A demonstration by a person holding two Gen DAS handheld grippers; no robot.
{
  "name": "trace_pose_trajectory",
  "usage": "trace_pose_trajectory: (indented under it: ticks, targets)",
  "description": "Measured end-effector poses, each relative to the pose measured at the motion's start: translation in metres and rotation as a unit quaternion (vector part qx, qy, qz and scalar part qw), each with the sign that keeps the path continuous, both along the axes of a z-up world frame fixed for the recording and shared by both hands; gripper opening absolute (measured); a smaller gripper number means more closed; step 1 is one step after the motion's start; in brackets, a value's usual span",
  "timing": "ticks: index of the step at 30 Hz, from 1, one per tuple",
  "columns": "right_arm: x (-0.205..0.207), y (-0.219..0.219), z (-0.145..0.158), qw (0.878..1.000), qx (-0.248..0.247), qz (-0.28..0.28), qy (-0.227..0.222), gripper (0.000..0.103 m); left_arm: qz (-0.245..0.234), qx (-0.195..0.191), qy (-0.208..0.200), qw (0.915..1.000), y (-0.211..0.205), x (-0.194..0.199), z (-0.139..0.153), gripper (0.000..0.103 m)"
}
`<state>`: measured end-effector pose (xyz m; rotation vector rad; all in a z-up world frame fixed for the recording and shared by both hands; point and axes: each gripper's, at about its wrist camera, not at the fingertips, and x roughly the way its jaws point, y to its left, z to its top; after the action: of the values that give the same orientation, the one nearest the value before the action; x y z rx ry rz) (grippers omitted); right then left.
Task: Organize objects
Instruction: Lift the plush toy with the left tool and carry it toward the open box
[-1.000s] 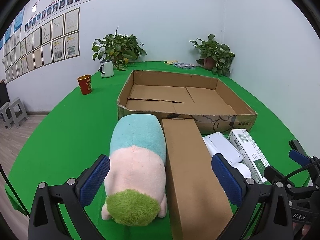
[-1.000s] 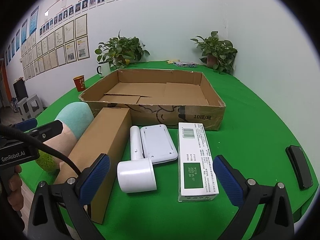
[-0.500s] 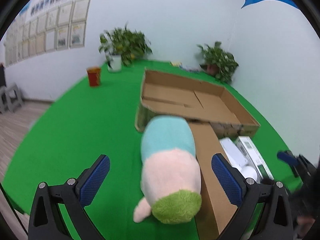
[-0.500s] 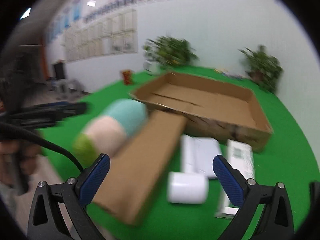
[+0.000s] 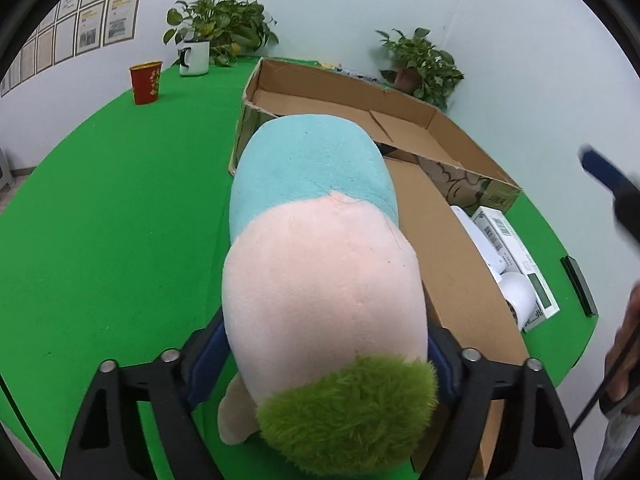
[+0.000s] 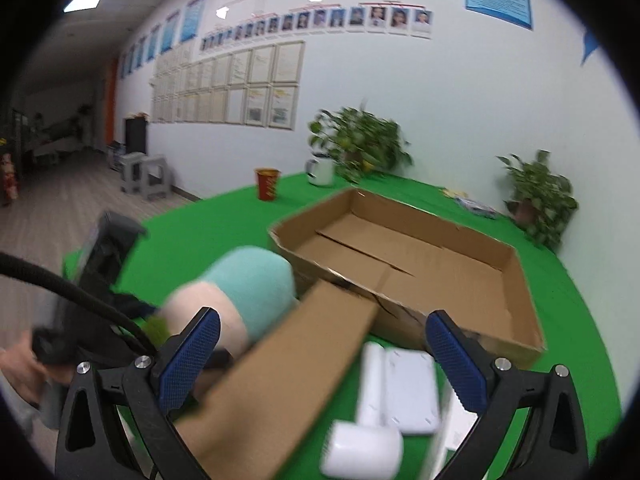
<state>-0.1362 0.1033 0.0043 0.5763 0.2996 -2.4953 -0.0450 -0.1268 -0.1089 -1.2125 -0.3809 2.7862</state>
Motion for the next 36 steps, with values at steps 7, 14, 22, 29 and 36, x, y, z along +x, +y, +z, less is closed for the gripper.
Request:
trace_pose_trajectory:
  ticks: [7,14,22,29,36]
  targets:
    - [-0.024,-0.048,0.008,0.992,-0.058,0.086,-0.066,0.102,0.024,0.044,0.014,0.9986,-0.025,0.036,0.007,0.071]
    - [-0.047,-0.104,-0.009,0.965,-0.077,0.157,-0.197,0.102,0.070,0.049,0.026,0.9960,-0.053,0.098,0.005,0.071]
    - [-0.023,-0.160,-0.046,0.943,0.033,0.141,-0.301,0.103,0.085,0.039,0.046,0.9946,-0.055,0.121,0.002,0.071]
    - [-0.012,-0.155,-0.054,0.944,0.079,0.085,-0.308,0.097,0.068,-0.029,0.064,0.9952,-0.036,0.127,0.009,0.067]
    - [-0.006,-0.124,-0.043,0.954,0.025,0.054,-0.292,0.087,0.049,-0.053,0.078,0.9944,-0.028,0.127,0.028,0.065]
